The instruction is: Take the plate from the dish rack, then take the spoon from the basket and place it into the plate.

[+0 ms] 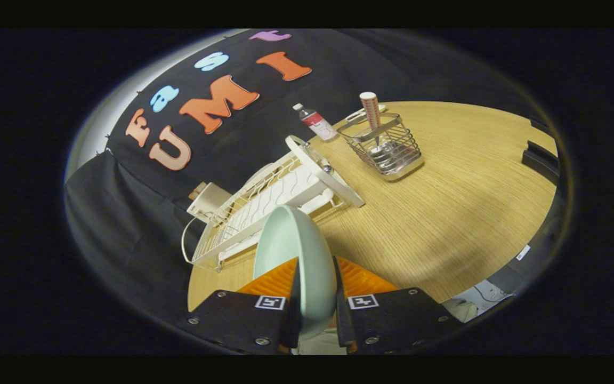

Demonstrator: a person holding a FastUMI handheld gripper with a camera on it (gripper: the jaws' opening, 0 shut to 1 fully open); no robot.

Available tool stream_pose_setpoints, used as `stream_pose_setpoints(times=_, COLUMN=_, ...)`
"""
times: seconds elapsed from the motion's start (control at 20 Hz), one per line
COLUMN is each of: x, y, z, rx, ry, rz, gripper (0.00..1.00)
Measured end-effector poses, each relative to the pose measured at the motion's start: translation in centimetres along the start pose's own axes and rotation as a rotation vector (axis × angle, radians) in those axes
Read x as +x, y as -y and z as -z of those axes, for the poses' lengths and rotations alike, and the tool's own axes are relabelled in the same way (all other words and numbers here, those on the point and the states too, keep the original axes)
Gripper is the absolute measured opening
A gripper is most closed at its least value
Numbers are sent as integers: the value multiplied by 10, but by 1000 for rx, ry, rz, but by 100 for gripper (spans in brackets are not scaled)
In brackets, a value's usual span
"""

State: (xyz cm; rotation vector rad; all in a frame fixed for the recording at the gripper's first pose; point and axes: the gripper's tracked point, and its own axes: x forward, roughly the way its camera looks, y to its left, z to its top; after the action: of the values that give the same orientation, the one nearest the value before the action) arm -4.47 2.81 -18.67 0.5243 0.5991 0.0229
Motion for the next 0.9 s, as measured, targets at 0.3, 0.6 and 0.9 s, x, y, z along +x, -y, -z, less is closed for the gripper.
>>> stream_pose_setpoints(times=0.3, x=4, y=20, z=-15, rx=-62, ry=18, rz=65, gripper=38)
stream_pose_setpoints(times=0.6, x=-11, y=36, z=-50, rx=-159, ry=110, rz=113, gripper=71)
stream_pose_setpoints(times=0.9, x=-27, y=58, z=-88, rx=-259, ry=220, rz=188, gripper=98)
